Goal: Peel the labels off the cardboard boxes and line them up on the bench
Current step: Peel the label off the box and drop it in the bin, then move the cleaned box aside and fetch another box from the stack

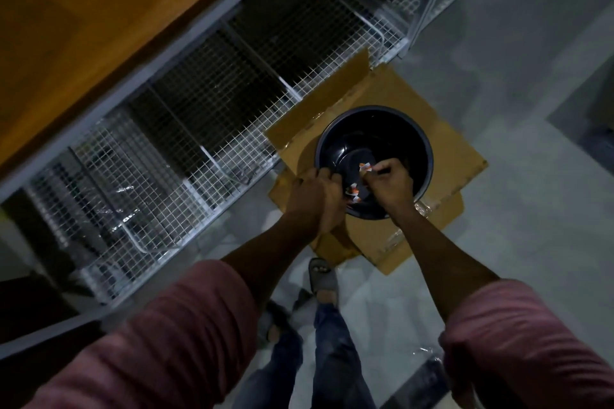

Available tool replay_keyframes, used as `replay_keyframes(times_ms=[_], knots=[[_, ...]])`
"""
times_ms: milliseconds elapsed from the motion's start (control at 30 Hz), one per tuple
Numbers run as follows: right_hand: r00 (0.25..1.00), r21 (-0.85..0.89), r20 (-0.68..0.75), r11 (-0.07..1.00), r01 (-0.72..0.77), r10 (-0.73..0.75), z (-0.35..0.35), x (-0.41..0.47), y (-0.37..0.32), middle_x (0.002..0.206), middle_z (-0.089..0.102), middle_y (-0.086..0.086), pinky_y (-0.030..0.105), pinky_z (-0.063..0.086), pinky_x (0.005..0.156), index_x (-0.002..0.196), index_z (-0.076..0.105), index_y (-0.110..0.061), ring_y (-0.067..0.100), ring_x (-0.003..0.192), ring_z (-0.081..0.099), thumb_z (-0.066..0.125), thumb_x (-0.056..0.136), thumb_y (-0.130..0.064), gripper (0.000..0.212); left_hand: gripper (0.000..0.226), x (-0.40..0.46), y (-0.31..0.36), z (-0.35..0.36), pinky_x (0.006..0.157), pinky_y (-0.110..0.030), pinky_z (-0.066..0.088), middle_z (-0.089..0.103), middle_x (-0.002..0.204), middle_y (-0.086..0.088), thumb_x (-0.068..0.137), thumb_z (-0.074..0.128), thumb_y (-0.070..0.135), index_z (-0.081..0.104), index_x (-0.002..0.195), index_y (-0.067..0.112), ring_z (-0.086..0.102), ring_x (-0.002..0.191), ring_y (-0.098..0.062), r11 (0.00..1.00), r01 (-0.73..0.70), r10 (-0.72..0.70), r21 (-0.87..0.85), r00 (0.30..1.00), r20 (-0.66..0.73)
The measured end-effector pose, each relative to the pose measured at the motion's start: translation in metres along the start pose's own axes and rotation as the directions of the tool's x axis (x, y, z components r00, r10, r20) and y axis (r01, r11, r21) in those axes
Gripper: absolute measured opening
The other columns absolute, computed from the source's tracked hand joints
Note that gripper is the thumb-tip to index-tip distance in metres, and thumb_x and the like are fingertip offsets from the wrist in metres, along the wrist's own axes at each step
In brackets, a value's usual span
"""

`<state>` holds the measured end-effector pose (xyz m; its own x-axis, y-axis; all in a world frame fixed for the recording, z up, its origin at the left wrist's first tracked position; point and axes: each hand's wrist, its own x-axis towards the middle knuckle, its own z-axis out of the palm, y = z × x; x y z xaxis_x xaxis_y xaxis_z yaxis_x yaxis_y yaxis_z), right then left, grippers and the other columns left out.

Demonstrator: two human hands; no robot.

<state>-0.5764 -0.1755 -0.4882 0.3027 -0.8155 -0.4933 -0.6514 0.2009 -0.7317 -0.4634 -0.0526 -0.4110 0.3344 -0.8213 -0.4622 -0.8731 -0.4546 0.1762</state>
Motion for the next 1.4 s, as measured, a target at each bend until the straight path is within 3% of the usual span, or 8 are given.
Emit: replay_keyframes(times_ms=[133, 267, 333, 467, 700, 867, 1133, 1400], knots=[[0.999, 0.01, 0.006, 0.999, -0.031, 0.031, 0.004, 0.004, 0.002, 0.083, 0.061, -0.003, 0.001, 0.037, 0.047, 0.1, 0.06, -0.004, -0.017, 0.055, 0.057, 0.069, 0.096, -0.018, 0.018, 0.039, 0.006, -0.007, 0.0, 0.095, -0.045, 0.046, 0.054, 0.13, -0.014, 0.097, 0.05, 0.031, 0.051, 0.129, 0.01, 0.046, 0.126, -0.033, 1.0, 0.0, 0.0, 0.005, 1.0, 0.018], [1.0, -0.013, -0.001, 1.0, -0.027, 0.027, 0.008, 0.006, 0.001, 0.095, 0.073, 0.006, 0.022, 0.057, 0.062, 0.096, 0.065, -0.011, 0.008, 0.075, 0.071, 0.072, 0.09, -0.017, 0.01, 0.043, 0.011, -0.012, 0.002, 0.097, -0.044, 0.046, 0.052, 0.133, -0.014, 0.097, 0.05, 0.036, 0.049, 0.13, 0.009, 0.044, 0.128, -0.033, 0.999, -0.008, 0.009, 0.034, 1.0, -0.024], [1.0, -0.046, 0.003, 0.999, -0.003, 0.003, 0.009, 0.004, 0.0, 0.088, 0.072, 0.002, 0.014, 0.052, 0.056, 0.095, 0.066, -0.009, -0.003, 0.066, 0.068, 0.068, 0.09, -0.01, 0.005, 0.046, 0.013, -0.014, 0.005, 0.1, -0.044, 0.046, 0.051, 0.134, -0.014, 0.096, 0.052, 0.039, 0.049, 0.131, 0.009, 0.043, 0.129, -0.032, 0.998, -0.023, 0.026, 0.054, 0.997, -0.069], [0.982, -0.195, -0.024, 0.964, 0.179, -0.187, 0.01, -0.006, -0.002, 0.092, 0.072, 0.001, 0.025, 0.052, 0.072, 0.097, 0.067, -0.012, 0.012, 0.084, 0.071, 0.064, 0.096, -0.015, 0.004, 0.049, 0.015, -0.017, 0.014, 0.11, -0.048, 0.037, 0.043, 0.148, -0.016, 0.095, 0.047, 0.041, 0.048, 0.134, 0.01, 0.033, 0.141, -0.034, 0.996, -0.047, 0.061, 0.074, 0.979, -0.194], [0.834, -0.28, -0.018, 0.803, 0.526, -0.552, 0.033, -0.045, -0.026, 0.088, 0.064, 0.009, 0.036, 0.045, 0.071, 0.095, 0.064, -0.007, 0.026, 0.081, 0.06, 0.047, 0.105, -0.018, 0.023, 0.063, -0.01, -0.025, 0.01, 0.121, -0.052, 0.025, 0.028, 0.161, -0.019, 0.094, 0.047, 0.04, 0.04, 0.148, 0.008, 0.017, 0.153, -0.038, 0.996, -0.037, -0.001, -0.078, 0.897, -0.442], [0.717, -0.241, 0.006, 0.695, 0.678, -0.697, 0.052, -0.076, -0.074, 0.117, 0.067, 0.009, 0.044, 0.046, 0.095, 0.114, 0.067, -0.008, 0.026, 0.111, 0.057, 0.046, 0.104, -0.025, 0.028, 0.054, -0.048, -0.046, -0.009, 0.124, -0.052, 0.021, 0.031, 0.161, -0.021, 0.104, 0.043, 0.036, 0.042, 0.148, 0.006, 0.02, 0.153, -0.037, 0.982, 0.029, -0.134, -0.185, 0.8, -0.586], [0.291, -0.076, 0.013, 0.29, 0.954, -0.957, 0.087, -0.147, -0.205, 0.13, 0.064, 0.01, 0.046, 0.043, 0.104, 0.122, 0.067, -0.004, 0.026, 0.125, 0.056, 0.045, 0.106, -0.024, 0.033, 0.051, -0.134, -0.097, -0.096, 0.119, -0.058, 0.027, 0.031, 0.16, -0.027, 0.106, 0.047, 0.028, 0.046, 0.146, -0.003, 0.015, 0.154, -0.041, 0.982, 0.108, -0.189, -0.155, 0.532, -0.825], [-0.06, 0.045, -0.043, -0.062, 0.997, -0.997, 0.116, -0.243, -0.333, 0.127, 0.068, 0.009, 0.049, 0.043, 0.103, 0.116, 0.069, -0.004, 0.026, 0.127, 0.057, 0.04, 0.107, -0.028, 0.039, 0.055, -0.236, -0.148, -0.191, 0.121, -0.057, 0.024, 0.034, 0.16, -0.019, 0.098, 0.062, 0.024, 0.046, 0.146, 0.004, 0.012, 0.155, -0.035, 0.947, 0.263, -0.257, -0.186, 0.266, -0.929]])
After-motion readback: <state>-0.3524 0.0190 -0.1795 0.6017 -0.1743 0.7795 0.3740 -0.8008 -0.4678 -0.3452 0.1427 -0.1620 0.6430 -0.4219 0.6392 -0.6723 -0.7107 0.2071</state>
